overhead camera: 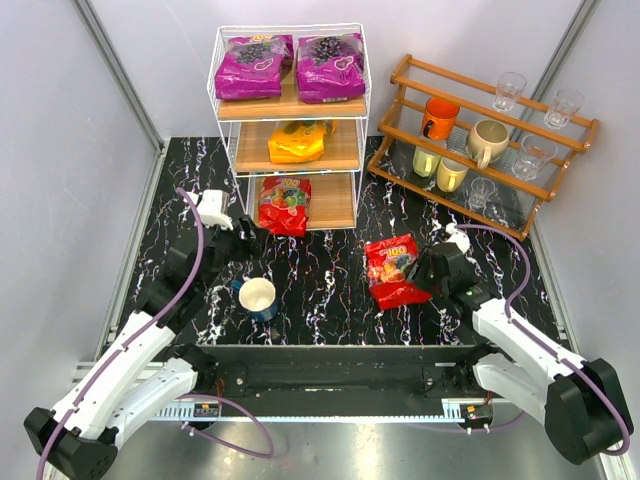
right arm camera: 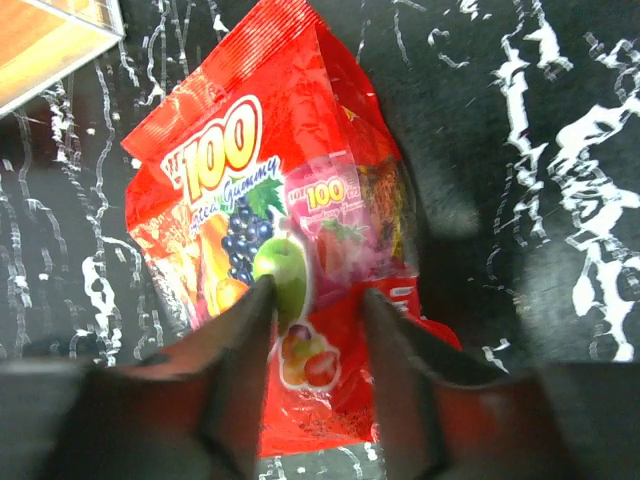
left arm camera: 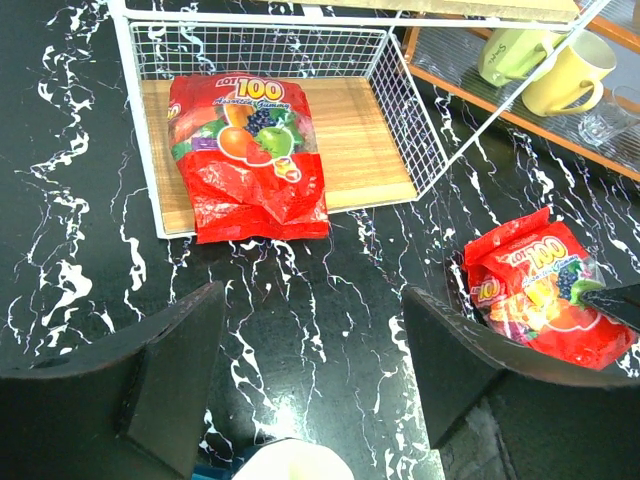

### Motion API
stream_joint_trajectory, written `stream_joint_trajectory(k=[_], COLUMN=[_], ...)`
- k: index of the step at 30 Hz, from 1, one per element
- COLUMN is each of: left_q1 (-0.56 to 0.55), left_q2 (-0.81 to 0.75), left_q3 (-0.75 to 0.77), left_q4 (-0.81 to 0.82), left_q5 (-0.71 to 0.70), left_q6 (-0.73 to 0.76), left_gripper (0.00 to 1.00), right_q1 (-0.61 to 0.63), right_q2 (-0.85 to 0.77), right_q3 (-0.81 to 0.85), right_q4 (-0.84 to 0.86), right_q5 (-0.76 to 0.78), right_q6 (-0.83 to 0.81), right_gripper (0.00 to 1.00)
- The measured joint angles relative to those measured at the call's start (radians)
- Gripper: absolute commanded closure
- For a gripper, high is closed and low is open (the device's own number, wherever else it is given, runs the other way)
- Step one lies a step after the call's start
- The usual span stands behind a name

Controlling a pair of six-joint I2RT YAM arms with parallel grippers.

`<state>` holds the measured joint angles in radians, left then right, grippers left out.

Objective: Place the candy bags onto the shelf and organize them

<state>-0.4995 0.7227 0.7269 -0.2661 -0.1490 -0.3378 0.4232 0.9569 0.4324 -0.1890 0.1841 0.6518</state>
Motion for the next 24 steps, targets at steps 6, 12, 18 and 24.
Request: stream_joint_trajectory(k=[6, 12, 18, 24], left_q1=[0.0, 0.0, 0.0, 0.0], left_q2=[0.01, 0.007, -0.008, -0.012], left_q3=[0.0, -0.001, -0.001, -0.003], left_q4=[0.013, 0.014, 0.013, 0.014], left_q5=[0.014, 0.015, 0.015, 0.015], left_q6=[-0.004, -0.006, -0.007, -0.007], left_gripper=[0.26, 0.26, 0.25, 0.26], right_q1=[0.0, 0.0, 0.0, 0.009], right_q2=[-0.011, 0.04, 0.047, 0.09], right_q3=[-0.013, -0.013, -0.013, 0.03], right_q4=[0.043, 0.123, 0.193, 0.227], right_q5=[-0.055, -0.101, -0.193, -0.273], right_q6=[0.0, -0.016, -0.073, -0.143], right_gripper=[1.0, 1.0, 1.0, 1.0])
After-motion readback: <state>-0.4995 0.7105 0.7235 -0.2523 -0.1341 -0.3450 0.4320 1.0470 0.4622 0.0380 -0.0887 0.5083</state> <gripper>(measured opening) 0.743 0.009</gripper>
